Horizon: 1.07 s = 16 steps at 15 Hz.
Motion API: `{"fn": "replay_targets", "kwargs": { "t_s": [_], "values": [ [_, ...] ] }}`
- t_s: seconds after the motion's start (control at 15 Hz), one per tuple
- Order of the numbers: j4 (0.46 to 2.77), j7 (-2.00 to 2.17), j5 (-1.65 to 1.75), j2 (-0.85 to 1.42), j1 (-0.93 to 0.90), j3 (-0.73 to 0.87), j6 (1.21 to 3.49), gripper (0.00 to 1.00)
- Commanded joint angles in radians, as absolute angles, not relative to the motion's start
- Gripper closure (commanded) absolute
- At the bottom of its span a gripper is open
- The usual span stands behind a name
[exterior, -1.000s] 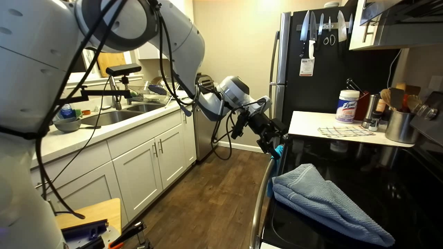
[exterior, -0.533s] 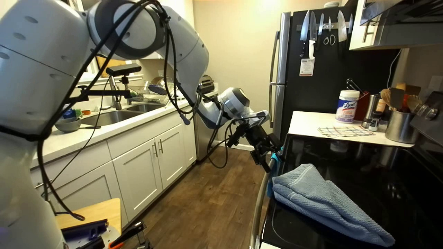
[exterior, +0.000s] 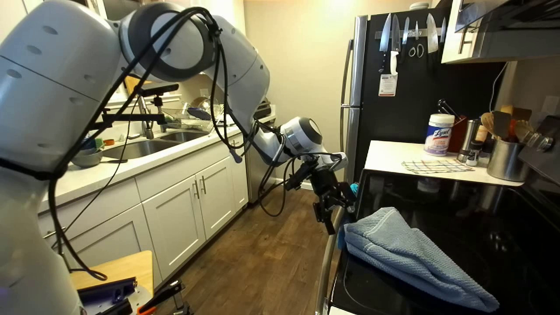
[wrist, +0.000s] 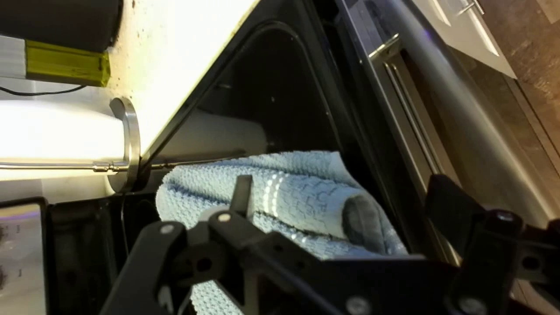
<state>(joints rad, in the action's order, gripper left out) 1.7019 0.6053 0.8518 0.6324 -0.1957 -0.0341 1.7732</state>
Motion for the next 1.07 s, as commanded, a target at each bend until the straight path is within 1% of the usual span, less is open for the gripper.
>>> {"fn": "replay_targets", "kwargs": {
  "t_s": [0.0, 1.0],
  "values": [
    [1.675, 0.546, 0.819, 0.635, -0.199, -0.020, 1.712, 0.00],
    [1.647, 0.613, 0.899, 0.688, -0.236, 0.023, 1.694, 0.00]
  ]
}}
